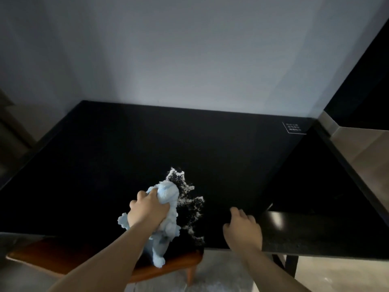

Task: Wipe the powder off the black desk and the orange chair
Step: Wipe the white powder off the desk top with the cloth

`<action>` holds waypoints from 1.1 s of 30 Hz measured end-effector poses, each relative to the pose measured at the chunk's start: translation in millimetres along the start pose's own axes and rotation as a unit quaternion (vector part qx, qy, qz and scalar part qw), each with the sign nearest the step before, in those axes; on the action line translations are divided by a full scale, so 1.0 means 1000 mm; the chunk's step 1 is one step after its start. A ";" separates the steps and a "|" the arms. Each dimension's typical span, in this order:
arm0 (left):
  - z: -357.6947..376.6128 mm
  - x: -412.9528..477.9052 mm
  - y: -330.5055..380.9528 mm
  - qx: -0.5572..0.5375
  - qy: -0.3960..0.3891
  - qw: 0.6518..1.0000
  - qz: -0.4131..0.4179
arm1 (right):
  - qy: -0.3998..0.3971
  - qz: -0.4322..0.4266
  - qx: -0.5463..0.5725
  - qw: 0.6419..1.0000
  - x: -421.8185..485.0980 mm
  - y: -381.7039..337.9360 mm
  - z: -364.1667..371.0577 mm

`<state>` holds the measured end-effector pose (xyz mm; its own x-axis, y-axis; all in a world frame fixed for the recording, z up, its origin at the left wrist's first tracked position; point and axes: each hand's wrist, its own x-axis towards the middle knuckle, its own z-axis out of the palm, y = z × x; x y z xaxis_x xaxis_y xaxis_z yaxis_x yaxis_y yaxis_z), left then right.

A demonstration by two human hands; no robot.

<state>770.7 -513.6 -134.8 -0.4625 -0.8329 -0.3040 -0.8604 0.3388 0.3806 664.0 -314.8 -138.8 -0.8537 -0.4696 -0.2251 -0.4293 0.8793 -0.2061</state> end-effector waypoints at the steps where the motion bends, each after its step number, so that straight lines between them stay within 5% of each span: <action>1: 0.004 -0.005 0.004 0.004 -0.002 1.000 0.007 | -0.006 -0.006 -0.007 1.000 -0.001 -0.001 0.000; 6: 0.011 -0.023 0.013 -0.009 -0.001 0.996 0.083 | -0.022 0.002 0.016 1.000 0.001 -0.006 -0.007; 11: -0.003 -0.022 0.005 -0.045 0.093 0.987 0.125 | -0.026 -0.006 0.122 0.992 0.014 -0.024 -0.022; 29: -0.116 0.103 -0.115 0.027 0.202 0.976 -0.071 | -0.081 -0.058 0.159 0.982 0.075 -0.154 -0.038; 33: -0.111 0.124 -0.125 -0.037 0.140 0.979 -0.146 | -0.088 -0.042 0.151 0.984 0.084 -0.162 -0.032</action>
<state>844.9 -708.2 -123.4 -0.1137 -0.9801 -0.1626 -0.9242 0.0443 0.3793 652.5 -494.0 -94.2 -0.7430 -0.5699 -0.3511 -0.3668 0.7854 -0.4986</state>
